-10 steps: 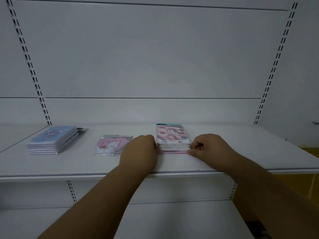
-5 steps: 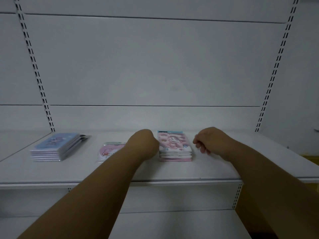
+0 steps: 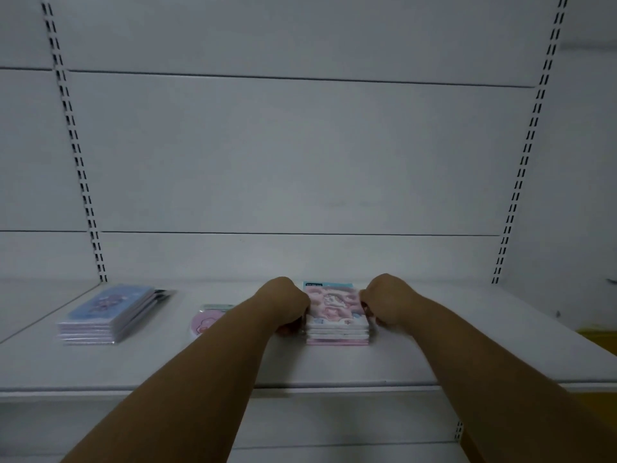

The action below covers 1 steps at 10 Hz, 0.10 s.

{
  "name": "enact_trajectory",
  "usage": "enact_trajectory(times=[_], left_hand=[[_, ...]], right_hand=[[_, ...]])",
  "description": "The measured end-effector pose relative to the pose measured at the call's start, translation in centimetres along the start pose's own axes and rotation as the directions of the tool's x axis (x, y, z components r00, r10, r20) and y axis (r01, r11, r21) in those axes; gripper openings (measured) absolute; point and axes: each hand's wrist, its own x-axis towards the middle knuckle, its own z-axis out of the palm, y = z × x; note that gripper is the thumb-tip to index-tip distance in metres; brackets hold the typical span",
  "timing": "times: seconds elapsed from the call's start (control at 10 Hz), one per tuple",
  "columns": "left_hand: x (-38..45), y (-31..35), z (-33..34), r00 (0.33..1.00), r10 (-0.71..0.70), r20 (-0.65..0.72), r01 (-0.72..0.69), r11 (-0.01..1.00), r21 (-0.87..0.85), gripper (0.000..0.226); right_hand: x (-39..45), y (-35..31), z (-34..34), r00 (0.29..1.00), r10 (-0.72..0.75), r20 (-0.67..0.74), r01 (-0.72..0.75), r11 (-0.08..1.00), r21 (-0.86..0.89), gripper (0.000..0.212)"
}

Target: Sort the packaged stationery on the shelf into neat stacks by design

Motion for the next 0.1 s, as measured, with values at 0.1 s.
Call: enact_trajectory(times=[0.1], left_hand=[[-0.45,-0.5,-0.47,0.993,0.043,-0.107,-0.03,0.993,0.118,0.026]], right_hand=[[-0.24,-0.68,-0.1,0.981,0.002,-0.196,0.008,0.999,0.05,0.033]])
